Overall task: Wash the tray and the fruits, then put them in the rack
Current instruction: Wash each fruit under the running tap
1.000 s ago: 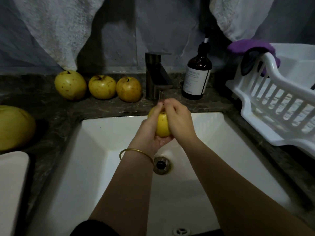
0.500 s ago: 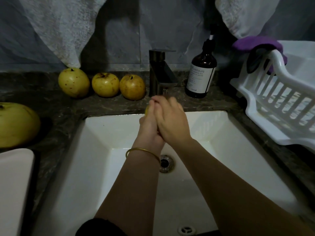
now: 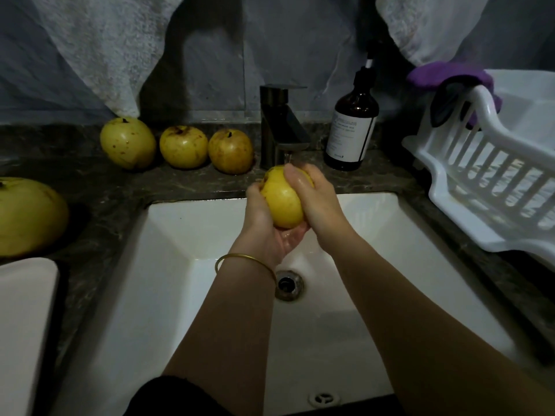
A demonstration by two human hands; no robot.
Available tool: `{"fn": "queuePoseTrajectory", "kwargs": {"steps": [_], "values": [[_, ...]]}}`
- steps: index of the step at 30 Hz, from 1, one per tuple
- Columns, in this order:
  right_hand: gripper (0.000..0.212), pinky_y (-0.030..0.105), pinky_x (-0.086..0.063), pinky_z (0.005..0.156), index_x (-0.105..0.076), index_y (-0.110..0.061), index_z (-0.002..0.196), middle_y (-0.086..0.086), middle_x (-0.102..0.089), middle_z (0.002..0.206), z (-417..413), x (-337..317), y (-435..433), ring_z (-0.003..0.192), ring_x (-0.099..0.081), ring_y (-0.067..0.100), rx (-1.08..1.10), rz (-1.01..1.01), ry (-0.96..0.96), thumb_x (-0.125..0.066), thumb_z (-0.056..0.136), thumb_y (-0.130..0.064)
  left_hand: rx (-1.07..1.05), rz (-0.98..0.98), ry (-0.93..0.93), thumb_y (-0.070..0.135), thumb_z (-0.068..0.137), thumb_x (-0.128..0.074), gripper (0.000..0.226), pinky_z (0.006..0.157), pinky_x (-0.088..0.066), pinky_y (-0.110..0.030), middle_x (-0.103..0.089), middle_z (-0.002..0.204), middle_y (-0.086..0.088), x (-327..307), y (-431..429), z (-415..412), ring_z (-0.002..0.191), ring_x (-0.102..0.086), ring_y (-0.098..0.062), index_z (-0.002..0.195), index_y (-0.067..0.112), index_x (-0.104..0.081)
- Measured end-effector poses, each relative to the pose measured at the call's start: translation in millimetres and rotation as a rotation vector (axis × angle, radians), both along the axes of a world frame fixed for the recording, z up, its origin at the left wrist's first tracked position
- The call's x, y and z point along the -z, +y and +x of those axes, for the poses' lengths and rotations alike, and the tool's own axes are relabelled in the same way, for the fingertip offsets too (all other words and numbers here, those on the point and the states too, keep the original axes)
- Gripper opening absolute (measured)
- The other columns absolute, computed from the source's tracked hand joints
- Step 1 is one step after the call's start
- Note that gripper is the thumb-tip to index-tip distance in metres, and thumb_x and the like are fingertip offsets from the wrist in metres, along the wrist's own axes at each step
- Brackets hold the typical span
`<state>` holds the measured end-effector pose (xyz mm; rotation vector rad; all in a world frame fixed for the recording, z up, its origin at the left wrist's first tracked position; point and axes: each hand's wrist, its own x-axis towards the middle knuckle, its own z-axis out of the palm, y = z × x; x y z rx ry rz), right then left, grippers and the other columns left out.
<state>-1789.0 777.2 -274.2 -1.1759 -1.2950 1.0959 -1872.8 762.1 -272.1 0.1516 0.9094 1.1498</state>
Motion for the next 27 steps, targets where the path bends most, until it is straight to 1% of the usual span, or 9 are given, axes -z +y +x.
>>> {"fn": "queuePoseTrajectory", "kwargs": {"steps": [3,5,7,9,11,14,18,24,27], "values": [[0.022,0.029,-0.041,0.082,-0.052,-0.033,0.116,-0.01,-0.05,0.103,2,0,2,0.098,-0.05,0.011,0.091,-0.05,0.004,-0.039,0.1,-0.039,-0.004,-0.009,0.105,0.06,0.088,-0.047,0.059,0.074,-0.057,-0.045,-0.06,0.113,-0.019,1,5,3,0.086,-0.064,-0.034,0.12,0.011,-0.052],[0.033,0.031,-0.04,0.088,-0.05,-0.03,0.13,-0.007,-0.048,0.111,1,0,5,0.102,-0.048,0.013,0.137,-0.095,0.007,-0.036,0.101,-0.038,-0.035,0.012,0.179,0.061,0.089,-0.045,0.052,0.073,-0.057,-0.043,-0.059,0.114,-0.016,3,6,4,0.087,-0.063,-0.032,0.115,0.016,-0.051],[0.033,0.036,-0.044,0.094,-0.055,-0.027,0.127,-0.002,-0.054,0.117,-2,-1,6,0.107,-0.052,0.018,0.182,-0.109,-0.033,-0.037,0.1,-0.036,-0.071,0.059,0.231,0.062,0.088,-0.047,0.05,0.077,-0.056,-0.045,-0.058,0.119,-0.014,5,9,4,0.097,-0.061,-0.032,0.114,0.019,-0.051],[0.038,0.044,-0.045,0.099,-0.054,-0.028,0.127,-0.001,-0.057,0.119,-5,2,4,0.111,-0.055,0.021,0.207,-0.09,-0.046,-0.038,0.097,-0.045,-0.097,0.116,0.286,0.061,0.088,-0.049,0.047,0.083,-0.055,-0.049,-0.058,0.12,-0.012,5,12,4,0.103,-0.06,-0.032,0.112,0.021,-0.051],[0.052,0.047,-0.045,0.098,-0.045,-0.03,0.133,-0.004,-0.054,0.118,-9,8,-1,0.112,-0.054,0.021,0.177,-0.018,-0.15,-0.043,0.09,-0.06,-0.124,0.147,0.331,0.056,0.088,-0.052,0.043,0.077,-0.057,-0.046,-0.059,0.116,-0.011,6,12,4,0.102,-0.061,-0.03,0.113,0.02,-0.051],[0.056,0.049,-0.047,0.095,-0.037,-0.031,0.134,0.0,-0.051,0.119,-10,10,-3,0.111,-0.054,0.025,0.108,0.011,-0.262,-0.05,0.087,-0.059,-0.14,0.144,0.31,0.055,0.081,-0.054,0.055,0.06,-0.056,-0.036,-0.059,0.119,-0.011,6,8,1,0.101,-0.063,-0.028,0.123,0.02,-0.051],[0.067,0.051,-0.048,0.094,-0.033,-0.028,0.134,0.006,-0.049,0.129,-12,5,-8,0.113,-0.054,0.028,0.007,0.014,-0.274,-0.046,0.078,-0.063,-0.168,0.123,0.337,0.065,0.082,-0.052,0.061,0.064,-0.056,-0.041,-0.054,0.12,-0.01,5,9,-4,0.104,-0.059,-0.031,0.122,0.02,-0.044],[0.055,0.044,-0.059,0.073,-0.029,-0.025,0.141,0.009,-0.043,0.13,-8,-1,-6,0.111,-0.054,0.03,-0.132,-0.091,-0.231,-0.055,0.093,-0.031,-0.244,0.14,0.467,0.056,0.091,-0.046,0.056,0.073,-0.055,-0.049,-0.054,0.121,-0.012,2,10,-6,0.102,-0.058,-0.03,0.133,0.019,-0.042],[0.05,0.046,-0.059,0.074,-0.031,-0.026,0.14,0.009,-0.043,0.128,-4,-4,-7,0.109,-0.053,0.03,-0.157,-0.126,-0.212,-0.05,0.094,-0.021,-0.24,0.165,0.496,0.05,0.092,-0.049,0.05,0.076,-0.055,-0.048,-0.055,0.118,-0.011,3,7,-2,0.099,-0.058,-0.027,0.13,0.018,-0.045]]}}
